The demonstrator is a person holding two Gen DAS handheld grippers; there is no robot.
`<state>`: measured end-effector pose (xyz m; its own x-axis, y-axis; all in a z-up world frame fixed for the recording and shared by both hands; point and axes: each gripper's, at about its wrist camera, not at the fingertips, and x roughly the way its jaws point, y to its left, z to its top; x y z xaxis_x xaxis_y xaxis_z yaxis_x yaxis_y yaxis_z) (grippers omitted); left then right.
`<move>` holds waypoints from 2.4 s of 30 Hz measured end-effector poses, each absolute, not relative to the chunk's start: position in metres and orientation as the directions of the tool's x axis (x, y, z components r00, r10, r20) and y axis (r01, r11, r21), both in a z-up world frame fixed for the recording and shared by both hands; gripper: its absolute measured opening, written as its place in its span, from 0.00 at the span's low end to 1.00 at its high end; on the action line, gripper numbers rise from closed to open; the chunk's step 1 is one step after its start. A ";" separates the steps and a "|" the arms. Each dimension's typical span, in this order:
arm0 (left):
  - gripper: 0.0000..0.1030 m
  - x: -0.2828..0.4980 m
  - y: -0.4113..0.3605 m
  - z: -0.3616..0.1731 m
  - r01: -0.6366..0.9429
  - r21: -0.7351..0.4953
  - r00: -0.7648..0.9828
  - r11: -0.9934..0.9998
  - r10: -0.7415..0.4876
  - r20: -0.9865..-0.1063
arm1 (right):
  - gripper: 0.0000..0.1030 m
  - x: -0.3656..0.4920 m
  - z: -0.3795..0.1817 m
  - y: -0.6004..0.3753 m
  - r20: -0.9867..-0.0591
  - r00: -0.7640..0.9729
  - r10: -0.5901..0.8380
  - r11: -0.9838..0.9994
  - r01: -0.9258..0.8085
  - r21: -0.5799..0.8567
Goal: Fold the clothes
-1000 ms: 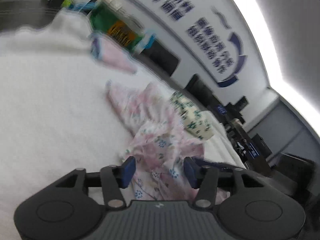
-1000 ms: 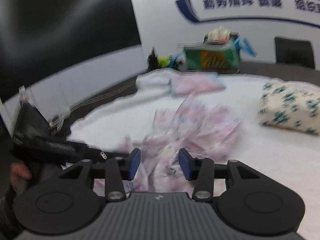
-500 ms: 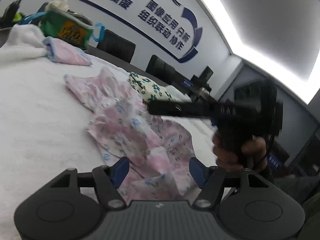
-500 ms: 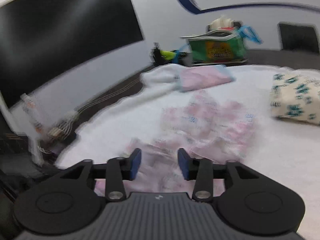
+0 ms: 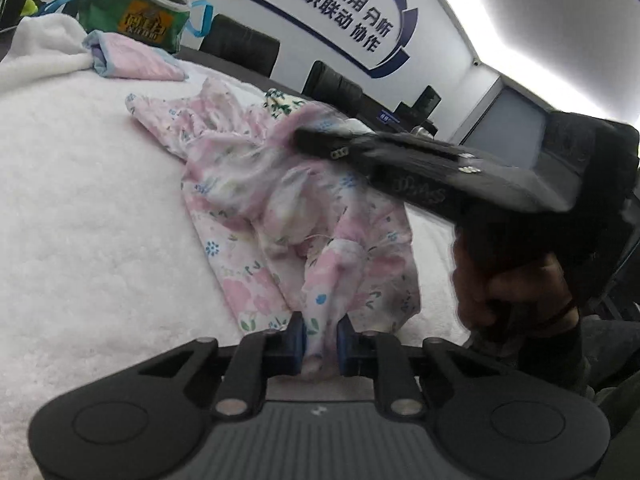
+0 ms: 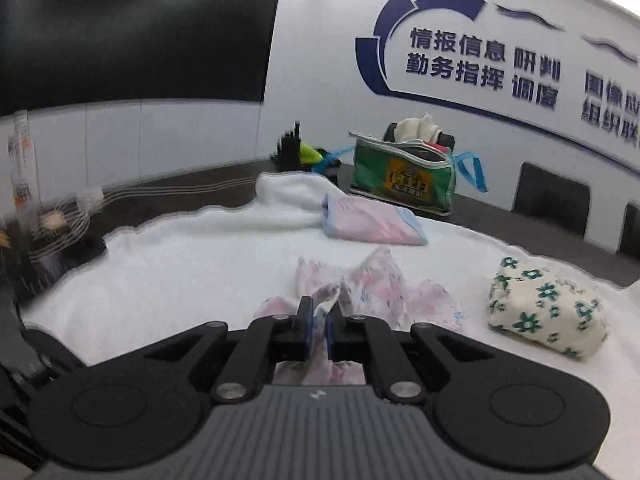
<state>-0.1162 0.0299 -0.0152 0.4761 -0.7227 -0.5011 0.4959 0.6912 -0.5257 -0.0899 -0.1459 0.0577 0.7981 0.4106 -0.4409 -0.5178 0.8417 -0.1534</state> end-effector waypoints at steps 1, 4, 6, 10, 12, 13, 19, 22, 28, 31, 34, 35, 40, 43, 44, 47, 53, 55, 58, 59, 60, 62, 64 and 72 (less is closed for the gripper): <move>0.14 -0.116 0.030 -0.015 0.493 -0.527 0.477 0.693 -0.721 -0.502 | 0.06 -0.082 0.050 -0.139 -0.472 0.790 0.391 0.843 -0.513 -0.161; 0.25 -0.124 0.034 -0.009 0.481 -0.513 0.513 0.711 -0.702 -0.494 | 0.07 -0.053 0.024 -0.122 -0.569 0.758 0.320 0.836 -0.508 -0.207; 0.33 -0.132 0.040 -0.006 0.467 -0.508 0.544 0.724 -0.688 -0.480 | 0.10 -0.048 0.024 -0.126 -0.579 0.750 0.319 0.832 -0.515 -0.208; 0.34 -0.144 0.055 0.001 0.477 -0.489 0.603 0.731 -0.676 -0.423 | 0.56 -0.072 0.056 -0.177 -0.499 0.732 0.464 0.807 -0.581 -0.102; 0.34 -0.153 0.058 0.007 0.528 -0.433 0.625 0.730 -0.680 -0.383 | 0.58 -0.092 0.072 -0.212 -0.431 0.737 0.521 0.782 -0.614 -0.106; 0.34 -0.160 0.057 0.012 0.569 -0.383 0.633 0.727 -0.685 -0.360 | 0.61 -0.104 0.076 -0.229 -0.408 0.726 0.553 0.755 -0.644 -0.124; 0.54 -0.154 0.020 0.015 0.691 -0.142 0.595 0.709 -0.669 -0.444 | 0.67 -0.165 0.052 -0.233 -0.473 0.566 0.676 0.510 -0.822 -0.255; 0.56 -0.154 0.003 0.012 0.734 0.007 0.602 0.680 -0.645 -0.471 | 0.63 -0.168 0.024 -0.211 -0.562 0.522 0.642 0.389 -0.853 -0.347; 0.78 -0.167 -0.016 0.007 0.780 0.359 0.626 0.513 -0.663 -0.412 | 0.09 -0.111 0.031 -0.217 -0.630 0.363 0.686 0.404 -0.911 -0.084; 0.78 -0.161 -0.027 -0.002 0.754 0.462 0.649 0.467 -0.639 -0.413 | 0.05 -0.095 0.049 -0.226 -0.602 0.312 0.735 0.387 -0.922 -0.004; 0.78 -0.158 -0.034 -0.009 0.732 0.526 0.663 0.432 -0.629 -0.405 | 0.03 -0.091 0.068 -0.236 -0.553 0.238 0.799 0.336 -0.938 0.082; 0.77 -0.160 -0.034 -0.009 0.733 0.532 0.657 0.424 -0.644 -0.392 | 0.03 -0.093 0.073 -0.239 -0.547 0.212 0.810 0.315 -0.944 0.102; 0.56 -0.170 -0.032 -0.010 0.754 0.532 0.611 0.386 -0.709 -0.352 | 0.03 -0.109 0.079 -0.245 -0.529 0.073 0.845 0.209 -0.957 0.202; 0.09 -0.152 -0.028 -0.005 0.830 0.347 0.556 0.437 -0.706 -0.440 | 0.11 -0.112 0.080 -0.253 -0.506 0.134 0.852 0.275 -0.937 0.215; 0.09 -0.145 -0.027 -0.004 0.846 0.282 0.533 0.453 -0.706 -0.467 | 0.17 -0.115 0.084 -0.259 -0.488 0.162 0.857 0.294 -0.933 0.207; 0.09 -0.131 -0.019 0.001 0.862 0.132 0.486 0.489 -0.723 -0.491 | 0.84 -0.142 0.089 -0.277 -0.380 0.363 0.851 0.396 -0.918 0.010; 0.09 -0.103 -0.004 0.010 0.845 -0.110 0.407 0.523 -0.764 -0.501 | 0.95 -0.186 0.044 -0.245 -0.417 0.524 0.743 0.328 -0.828 -0.456; 0.09 -0.098 -0.002 0.017 0.839 -0.152 0.395 0.523 -0.775 -0.493 | 0.94 -0.194 0.026 -0.229 -0.411 0.579 0.704 0.286 -0.761 -0.583; 0.09 -0.101 -0.003 0.020 0.845 -0.110 0.402 0.523 -0.757 -0.515 | 0.79 -0.191 0.014 -0.214 -0.328 0.656 0.679 0.304 -0.658 -0.689; 0.10 -0.105 -0.003 0.020 0.849 -0.079 0.409 0.522 -0.745 -0.528 | 0.66 -0.186 0.012 -0.210 -0.311 0.668 0.676 0.314 -0.643 -0.699; 0.18 -0.108 -0.004 0.020 0.853 -0.048 0.416 0.520 -0.732 -0.540 | 0.35 -0.176 0.015 -0.208 -0.348 0.643 0.682 0.315 -0.688 -0.653; 0.41 -0.122 -0.001 0.017 0.856 0.051 0.453 0.515 -0.698 -0.554 | 0.19 -0.156 0.022 -0.206 -0.434 0.570 0.698 0.312 -0.787 -0.532; 0.57 -0.145 0.006 0.013 0.840 0.193 0.524 0.507 -0.664 -0.534 | 0.17 -0.146 0.027 -0.211 -0.454 0.509 0.731 0.299 -0.837 -0.458; 0.60 -0.188 0.010 0.001 0.714 0.462 0.671 0.526 -0.701 -0.240 | 0.15 -0.105 0.034 -0.238 -0.490 0.293 0.821 0.255 -0.956 -0.145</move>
<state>-0.1879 0.0101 0.0010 0.6713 -0.7013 -0.2398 0.7144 0.5259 0.4616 -0.1049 -0.2375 0.0336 0.2928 0.8211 -0.4900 -0.9562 0.2546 -0.1447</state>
